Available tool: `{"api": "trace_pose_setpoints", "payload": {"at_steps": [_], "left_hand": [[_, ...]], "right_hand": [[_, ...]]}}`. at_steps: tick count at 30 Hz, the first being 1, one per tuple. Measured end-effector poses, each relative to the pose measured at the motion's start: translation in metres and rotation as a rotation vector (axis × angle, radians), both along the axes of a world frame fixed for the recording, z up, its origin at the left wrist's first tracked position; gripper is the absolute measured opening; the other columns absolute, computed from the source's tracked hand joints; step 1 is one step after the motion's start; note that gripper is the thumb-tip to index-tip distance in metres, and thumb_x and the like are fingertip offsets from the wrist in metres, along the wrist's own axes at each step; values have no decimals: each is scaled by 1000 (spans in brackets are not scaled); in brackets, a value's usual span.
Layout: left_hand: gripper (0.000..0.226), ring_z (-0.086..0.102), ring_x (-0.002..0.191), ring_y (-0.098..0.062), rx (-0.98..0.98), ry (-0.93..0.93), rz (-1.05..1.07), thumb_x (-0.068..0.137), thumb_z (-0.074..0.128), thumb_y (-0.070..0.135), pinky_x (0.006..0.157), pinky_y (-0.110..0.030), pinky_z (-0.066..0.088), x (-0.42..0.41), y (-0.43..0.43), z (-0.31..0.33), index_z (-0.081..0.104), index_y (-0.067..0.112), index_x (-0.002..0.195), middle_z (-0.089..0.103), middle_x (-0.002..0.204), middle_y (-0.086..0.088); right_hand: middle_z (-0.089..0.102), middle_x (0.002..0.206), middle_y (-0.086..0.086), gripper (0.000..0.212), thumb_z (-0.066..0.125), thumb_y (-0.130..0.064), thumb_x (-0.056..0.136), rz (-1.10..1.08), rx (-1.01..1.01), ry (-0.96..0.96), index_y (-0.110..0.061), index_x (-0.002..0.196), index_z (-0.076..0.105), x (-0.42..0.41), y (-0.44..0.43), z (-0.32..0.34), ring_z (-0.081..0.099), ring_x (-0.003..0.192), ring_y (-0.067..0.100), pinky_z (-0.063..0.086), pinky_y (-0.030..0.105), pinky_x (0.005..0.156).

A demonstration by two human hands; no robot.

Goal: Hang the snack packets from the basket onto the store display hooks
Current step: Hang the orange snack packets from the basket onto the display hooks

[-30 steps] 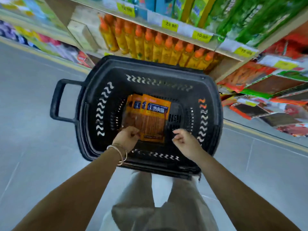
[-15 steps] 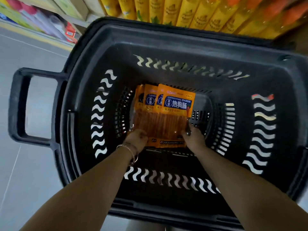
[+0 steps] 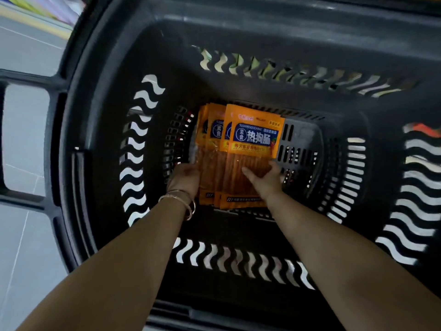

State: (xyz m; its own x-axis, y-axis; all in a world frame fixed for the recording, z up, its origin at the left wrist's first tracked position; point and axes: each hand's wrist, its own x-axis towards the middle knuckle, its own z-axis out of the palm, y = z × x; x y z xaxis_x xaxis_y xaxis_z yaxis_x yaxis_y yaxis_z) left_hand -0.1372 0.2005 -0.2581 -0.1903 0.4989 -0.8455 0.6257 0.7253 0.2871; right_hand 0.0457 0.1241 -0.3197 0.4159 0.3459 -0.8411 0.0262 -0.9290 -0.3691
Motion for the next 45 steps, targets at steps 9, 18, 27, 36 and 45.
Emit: {"api": "trace_pose_setpoints", "payload": {"at_steps": [9, 18, 27, 36, 45], "left_hand": [[22, 58, 87, -24, 41, 9, -171, 92, 44, 18, 77, -32, 48, 5, -9, 2, 62, 11, 102, 63, 99, -9], [40, 48, 98, -8, 75, -200, -129, 89, 60, 31, 77, -22, 37, 20, -10, 12, 51, 21, 127, 53, 109, 8], [12, 63, 79, -19, 65, -382, 63, 93, 55, 21, 71, -28, 53, 39, -7, 40, 59, 16, 104, 64, 88, -3], [36, 53, 113, -35, 122, 53, -64, 96, 38, 24, 96, -33, 40, 1, 15, 40, 51, 7, 125, 56, 124, -19], [37, 52, 112, -35, 94, 113, -68, 98, 35, 27, 88, -31, 39, 1, 16, 31, 48, 10, 128, 55, 124, -20]], "right_hand": [[40, 135, 8, 75, 72, -62, 67, 95, -69, -38, -23, 127, 52, 9, 0, -6, 33, 130, 30, 33, 45, 109], [60, 117, 4, 22, 76, -36, 76, -62, 158, 51, -27, 89, 61, 14, -14, 20, 58, 108, 25, 50, 46, 91], [65, 97, -17, 31, 66, -63, 73, 84, 239, 243, -34, 84, 65, 13, -2, 65, 59, 91, 3, 43, 25, 74], [44, 141, 9, 85, 75, -52, 71, -45, -29, 52, -14, 137, 40, 33, -2, 6, 44, 127, 26, 37, 30, 99], [20, 142, 6, 125, 82, -64, 50, -77, -141, 25, -29, 143, 6, 4, 17, -15, 27, 132, 30, 32, 39, 108]]}}
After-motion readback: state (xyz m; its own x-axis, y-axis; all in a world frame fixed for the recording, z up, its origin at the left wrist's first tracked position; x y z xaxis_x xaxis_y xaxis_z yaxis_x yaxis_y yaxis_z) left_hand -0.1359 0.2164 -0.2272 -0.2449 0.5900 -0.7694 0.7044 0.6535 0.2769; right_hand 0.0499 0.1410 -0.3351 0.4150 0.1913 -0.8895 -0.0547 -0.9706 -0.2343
